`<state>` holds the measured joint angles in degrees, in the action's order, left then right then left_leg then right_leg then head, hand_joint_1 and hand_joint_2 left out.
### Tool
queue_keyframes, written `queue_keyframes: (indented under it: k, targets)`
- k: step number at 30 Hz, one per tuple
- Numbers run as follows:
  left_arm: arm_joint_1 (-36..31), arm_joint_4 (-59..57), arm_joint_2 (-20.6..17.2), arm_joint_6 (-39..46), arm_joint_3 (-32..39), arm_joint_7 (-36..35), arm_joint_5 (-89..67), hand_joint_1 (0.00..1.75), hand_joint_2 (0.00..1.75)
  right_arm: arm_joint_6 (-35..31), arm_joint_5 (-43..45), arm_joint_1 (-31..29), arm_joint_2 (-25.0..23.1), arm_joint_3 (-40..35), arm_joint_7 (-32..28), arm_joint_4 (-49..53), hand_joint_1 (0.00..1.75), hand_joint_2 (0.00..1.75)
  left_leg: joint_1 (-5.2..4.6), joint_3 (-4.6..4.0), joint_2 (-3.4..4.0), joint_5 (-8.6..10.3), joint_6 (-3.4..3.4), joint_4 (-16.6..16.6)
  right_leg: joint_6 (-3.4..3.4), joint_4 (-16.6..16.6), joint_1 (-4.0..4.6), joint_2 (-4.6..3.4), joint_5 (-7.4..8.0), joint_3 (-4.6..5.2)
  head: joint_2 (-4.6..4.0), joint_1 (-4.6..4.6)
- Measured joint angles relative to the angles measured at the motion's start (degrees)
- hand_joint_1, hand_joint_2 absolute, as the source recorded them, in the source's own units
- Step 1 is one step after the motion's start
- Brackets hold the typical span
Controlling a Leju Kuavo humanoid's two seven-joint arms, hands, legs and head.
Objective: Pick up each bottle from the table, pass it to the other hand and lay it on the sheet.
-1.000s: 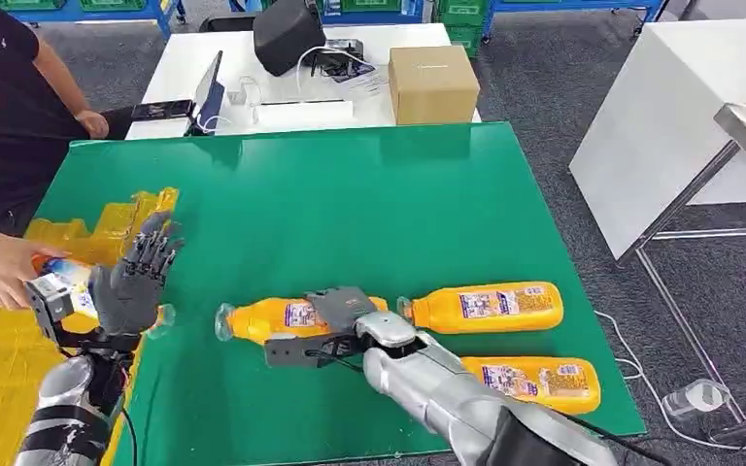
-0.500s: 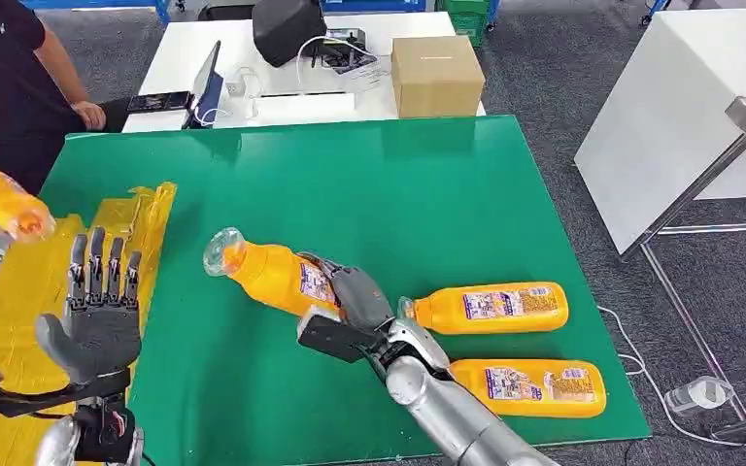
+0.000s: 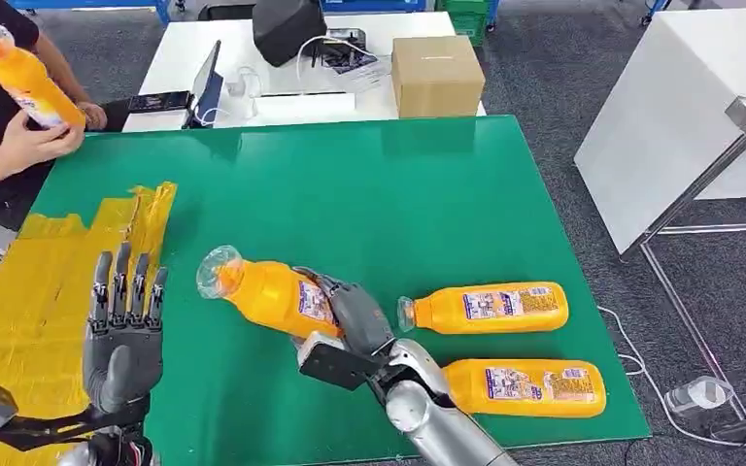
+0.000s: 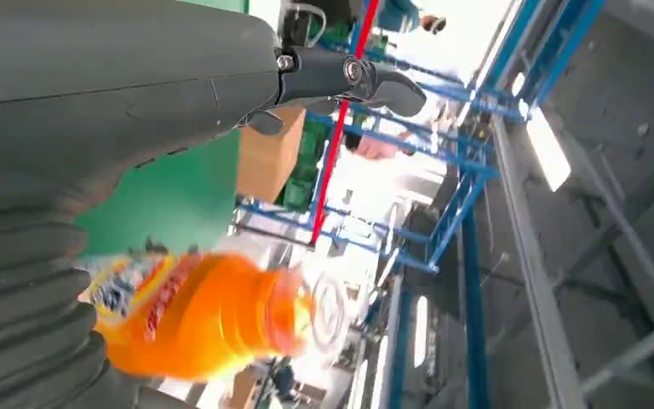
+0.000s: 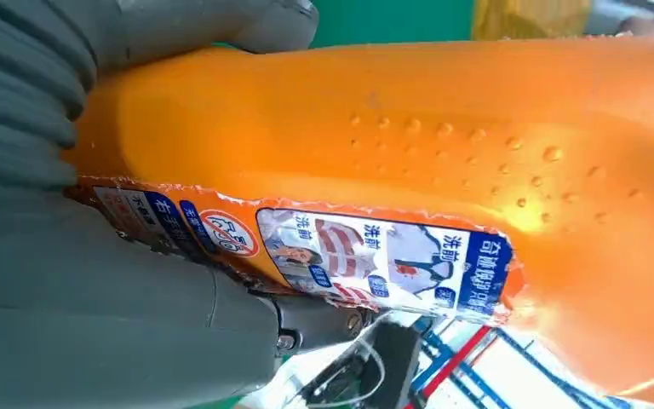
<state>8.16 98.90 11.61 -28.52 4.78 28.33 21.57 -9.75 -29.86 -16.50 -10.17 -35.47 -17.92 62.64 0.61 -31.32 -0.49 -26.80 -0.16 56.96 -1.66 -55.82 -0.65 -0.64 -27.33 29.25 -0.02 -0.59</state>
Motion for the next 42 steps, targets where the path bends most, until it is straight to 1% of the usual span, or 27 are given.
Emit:
queue_keyframes:
  k: [5, 14, 24, 25, 26, 27, 42]
  targets:
    - [0.6, 1.1, 0.2, 0.5, -2.1, 0.6, -1.8, 0.0, 1.75, 0.7, -0.4, 0.3, -1.4, -0.5, -0.2, -0.3, 1.75, 1.75, 0.0, -0.03, 0.0, 0.0, 0.0, 0.0, 0.0, 0.0, 0.01, 0.0, 0.0, 0.01, 0.0, 0.02]
    - [1.5, 1.9, -0.3, 0.4, -7.2, 1.1, -5.8, 0.0, 1.75, 2.1, -1.2, 0.4, -3.3, -3.8, 0.1, -0.7, 1.75, 1.75, 0.0, -0.03, 0.0, 0.0, 0.0, 0.0, 0.0, 0.0, 0.01, 0.01, 0.0, 0.01, 0.0, 0.02]
    - [1.6, 0.9, -1.2, 0.6, -8.8, 0.8, -6.6, 0.0, 1.75, 2.6, -1.2, 0.3, -4.1, -5.8, 0.4, -0.8, 1.75, 1.75, 0.0, -0.02, 0.0, 0.0, 0.0, 0.0, 0.0, 0.0, 0.01, 0.02, 0.0, 0.01, 0.0, 0.0]
    - [1.6, 0.7, -1.3, 0.6, -8.9, 0.6, -6.6, 0.09, 1.75, 2.7, -1.3, 0.3, -4.2, -6.1, 0.5, -0.9, 1.75, 1.75, 0.0, -0.02, 0.0, 0.0, 0.0, 0.0, 0.0, 0.0, 0.01, 0.01, 0.0, 0.01, 0.0, 0.02]
    - [1.6, 0.4, -1.3, 0.6, -8.9, 0.5, -6.6, 1.71, 1.75, 2.7, -1.4, 0.3, -4.3, -6.4, 0.7, -1.0, 1.75, 1.75, 0.0, -0.02, 0.0, 0.0, 0.0, 0.0, 0.0, 0.0, 0.01, 0.01, 0.0, 0.01, 0.0, 0.0]
    - [1.6, 0.3, -1.4, 0.7, -8.9, 0.5, -6.6, 1.75, 1.75, 2.7, -1.7, 0.3, -4.3, -6.6, 0.9, -1.1, 1.75, 1.75, 0.0, -0.02, 0.0, 0.0, 0.0, 0.0, 0.0, 0.0, 0.01, 0.02, 0.0, 0.01, 0.0, 0.02]
    - [1.9, -1.2, -2.3, 0.4, -8.2, 0.7, -4.7, 1.75, 1.75, 1.1, -3.4, 0.0, -5.5, -9.0, 1.2, -5.6, 1.75, 1.75, 0.0, -0.03, 0.0, 0.0, 0.0, 0.0, 0.0, 0.0, 0.01, 0.01, 0.0, 0.03, 0.0, 0.0]
